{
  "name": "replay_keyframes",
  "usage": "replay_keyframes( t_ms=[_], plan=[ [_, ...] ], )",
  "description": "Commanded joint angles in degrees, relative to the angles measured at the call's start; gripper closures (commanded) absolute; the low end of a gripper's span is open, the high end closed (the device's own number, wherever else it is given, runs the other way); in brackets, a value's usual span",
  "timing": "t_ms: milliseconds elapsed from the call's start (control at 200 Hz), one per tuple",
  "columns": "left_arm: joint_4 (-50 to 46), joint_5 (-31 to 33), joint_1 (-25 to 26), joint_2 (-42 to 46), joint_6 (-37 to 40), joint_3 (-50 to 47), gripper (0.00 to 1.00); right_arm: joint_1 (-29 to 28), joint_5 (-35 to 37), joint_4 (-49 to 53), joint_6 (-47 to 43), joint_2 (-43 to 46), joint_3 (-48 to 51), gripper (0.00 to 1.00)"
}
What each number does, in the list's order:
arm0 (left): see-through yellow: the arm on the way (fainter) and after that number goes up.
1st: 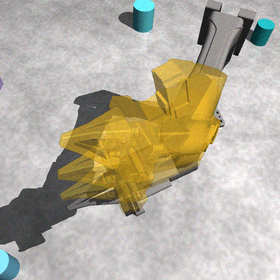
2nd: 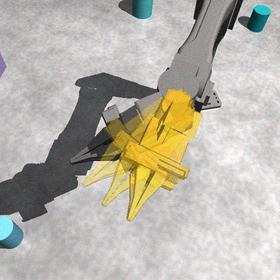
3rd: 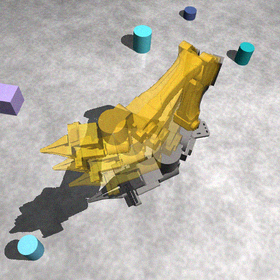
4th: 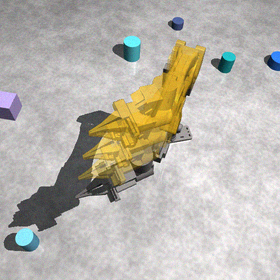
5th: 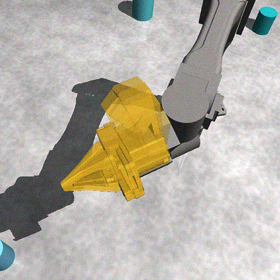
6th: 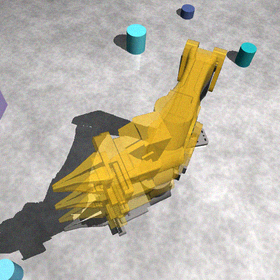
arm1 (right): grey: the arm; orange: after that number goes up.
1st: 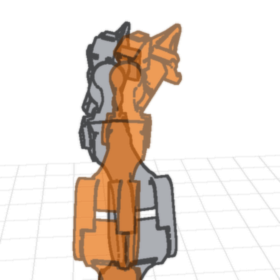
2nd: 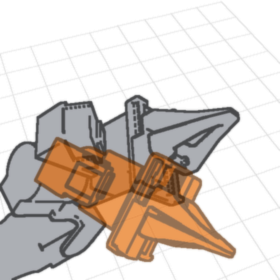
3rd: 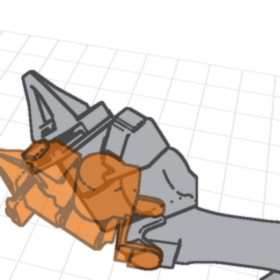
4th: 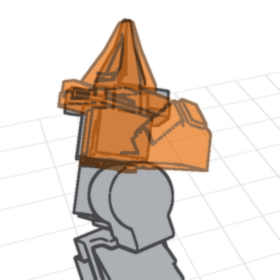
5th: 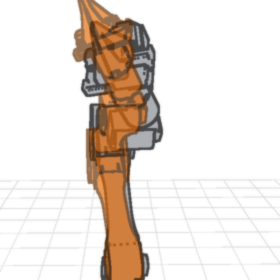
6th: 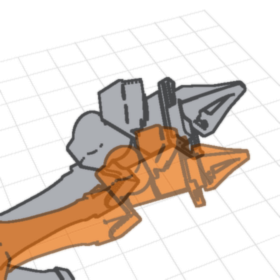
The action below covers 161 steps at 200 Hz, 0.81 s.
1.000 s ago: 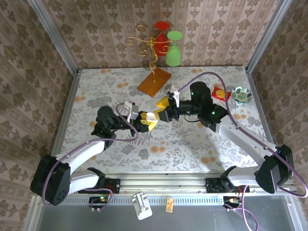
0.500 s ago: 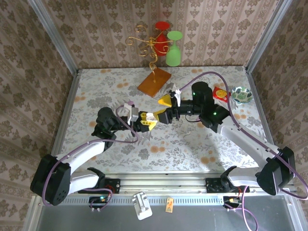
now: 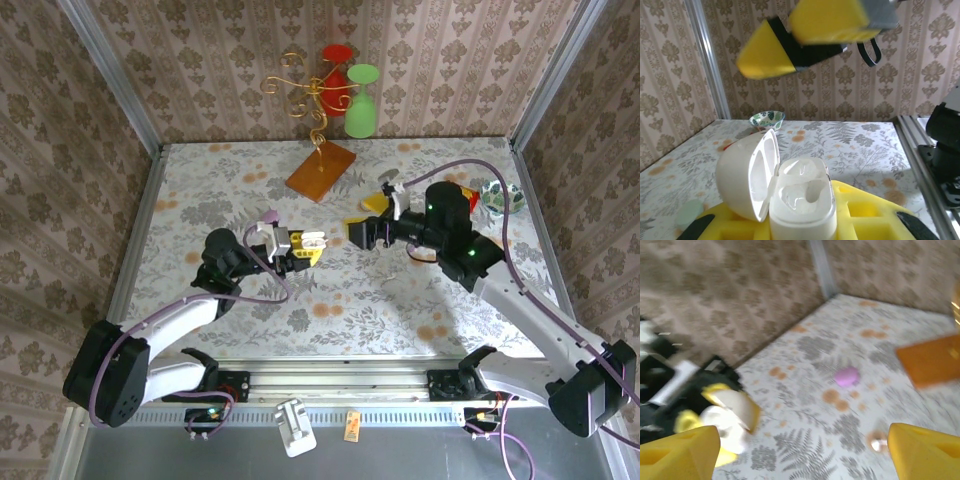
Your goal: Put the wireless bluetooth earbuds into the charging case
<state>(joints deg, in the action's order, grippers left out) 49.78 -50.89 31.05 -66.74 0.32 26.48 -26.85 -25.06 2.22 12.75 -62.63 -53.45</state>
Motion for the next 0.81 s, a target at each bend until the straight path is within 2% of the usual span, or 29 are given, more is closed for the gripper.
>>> replay_keyframes(
  t_ms=[0,100,205,400,470,635,710,800],
  plan=[
    [3.2,2.5,-0.5,0.4,2.8,-0.6,1.00,3.3,6.8,4.3,8.4,0.9,4.7,0.13],
    [4.4,3.2,-0.5,0.2,3.1,-1.5,1.00,5.1,9.0,7.5,10.2,0.5,7.2,0.13],
    [5.0,3.5,-0.6,-0.6,3.9,-1.4,1.00,5.7,14.4,15.4,11.7,-0.7,7.6,0.15],
    [6.6,3.0,-0.7,-2.6,4.4,-1.8,1.00,5.7,22.2,31.9,11.5,-9.6,3.7,0.24],
    [7.1,3.2,-0.7,-3.2,3.8,-1.8,1.00,5.6,22.3,33.3,11.8,-12.0,3.3,0.26],
    [8.6,3.2,-0.7,-4.1,3.8,-2.4,1.00,4.9,22.5,33.3,13.4,-17.5,1.9,0.41],
    [8.4,3.0,-0.8,-4.0,3.9,-2.4,1.00,4.5,22.6,33.0,14.1,-20.7,1.0,0.51],
    [8.1,3.0,-0.8,-3.4,3.9,-2.9,1.00,4.2,22.8,32.5,14.5,-23.7,-0.1,0.57]
  ],
)
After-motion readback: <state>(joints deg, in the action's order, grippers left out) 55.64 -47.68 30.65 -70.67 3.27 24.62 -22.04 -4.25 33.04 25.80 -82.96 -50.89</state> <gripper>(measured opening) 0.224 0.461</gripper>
